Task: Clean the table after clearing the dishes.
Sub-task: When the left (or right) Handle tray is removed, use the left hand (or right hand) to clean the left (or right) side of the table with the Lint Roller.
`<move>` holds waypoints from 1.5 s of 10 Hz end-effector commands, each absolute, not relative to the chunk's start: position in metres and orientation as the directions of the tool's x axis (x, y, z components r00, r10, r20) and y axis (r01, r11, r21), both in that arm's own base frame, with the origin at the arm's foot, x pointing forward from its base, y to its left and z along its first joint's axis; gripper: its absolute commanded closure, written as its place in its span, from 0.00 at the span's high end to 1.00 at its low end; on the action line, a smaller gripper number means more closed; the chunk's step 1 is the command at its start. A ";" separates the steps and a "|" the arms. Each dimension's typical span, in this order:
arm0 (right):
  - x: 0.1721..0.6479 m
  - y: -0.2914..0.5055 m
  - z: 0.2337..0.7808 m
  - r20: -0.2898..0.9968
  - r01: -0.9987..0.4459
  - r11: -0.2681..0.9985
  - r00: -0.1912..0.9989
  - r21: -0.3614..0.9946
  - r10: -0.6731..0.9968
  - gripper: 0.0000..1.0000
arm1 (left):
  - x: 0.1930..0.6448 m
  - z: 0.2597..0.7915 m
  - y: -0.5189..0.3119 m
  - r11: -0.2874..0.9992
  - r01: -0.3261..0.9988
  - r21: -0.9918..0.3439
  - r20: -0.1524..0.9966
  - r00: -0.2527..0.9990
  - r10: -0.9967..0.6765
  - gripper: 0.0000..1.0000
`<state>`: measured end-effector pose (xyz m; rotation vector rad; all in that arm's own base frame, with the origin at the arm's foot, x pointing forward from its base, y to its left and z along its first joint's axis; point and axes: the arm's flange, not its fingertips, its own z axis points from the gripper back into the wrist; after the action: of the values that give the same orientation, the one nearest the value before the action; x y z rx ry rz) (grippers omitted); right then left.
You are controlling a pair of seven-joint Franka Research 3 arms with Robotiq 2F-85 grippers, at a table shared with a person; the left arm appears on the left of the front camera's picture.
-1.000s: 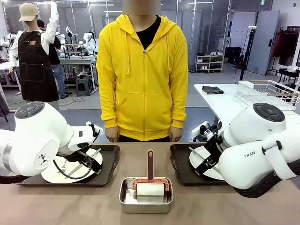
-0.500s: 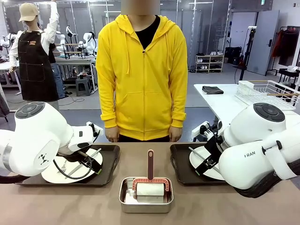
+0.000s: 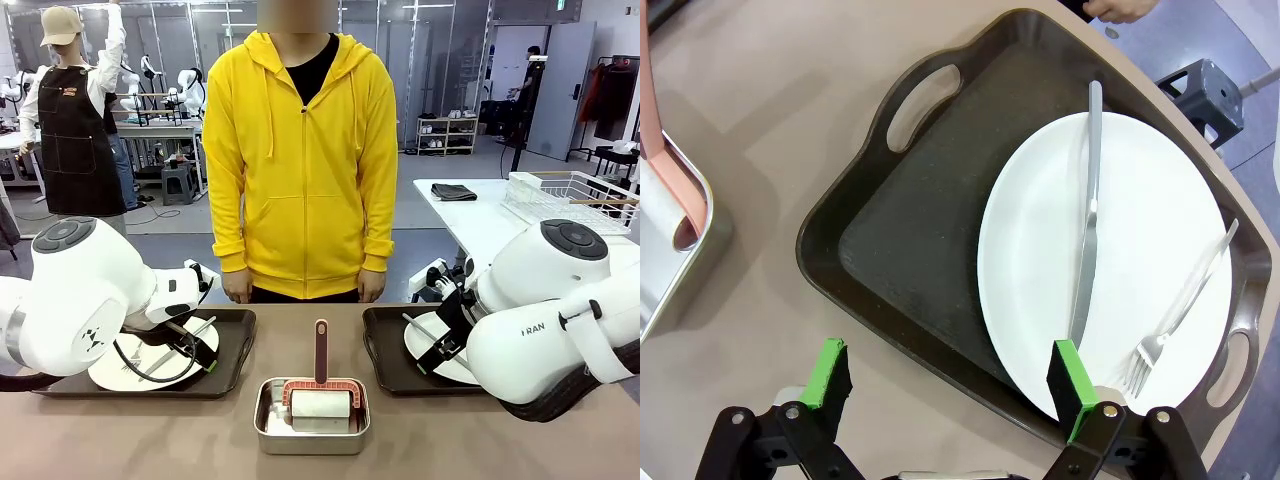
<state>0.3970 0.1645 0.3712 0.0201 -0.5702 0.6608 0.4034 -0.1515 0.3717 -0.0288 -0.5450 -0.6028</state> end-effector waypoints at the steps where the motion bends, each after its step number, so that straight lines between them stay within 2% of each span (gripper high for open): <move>1: 0.397 0.165 0.371 0.507 -0.586 0.795 0.643 -0.158 0.574 1.00 | 0.404 0.372 -0.151 0.828 0.545 0.129 0.495 0.688 -0.530 1.00; 10: 0.397 0.164 0.371 0.507 -0.585 0.795 0.643 -0.159 0.575 1.00 | 0.403 0.372 -0.152 0.828 0.546 0.130 0.495 0.688 -0.531 1.00; 11: 0.404 0.160 0.384 0.503 -0.601 0.792 0.655 -0.104 0.564 1.00 | 0.412 0.382 -0.146 0.824 0.551 0.130 0.486 0.689 -0.538 1.00; 13: 0.423 0.151 0.403 0.475 -0.608 0.794 0.696 -0.008 0.539 1.00 | 0.426 0.404 -0.129 0.824 0.565 0.039 0.417 0.740 -0.528 1.00; 15: 0.441 0.143 0.415 0.440 -0.609 0.780 0.746 0.146 0.500 1.00 | 0.438 0.417 -0.119 0.815 0.569 -0.108 0.388 0.779 -0.492 1.00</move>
<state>0.4260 0.1589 0.4108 0.2229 -0.4437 0.6128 0.4300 -0.1325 0.4045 -0.1463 -0.4062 -0.5716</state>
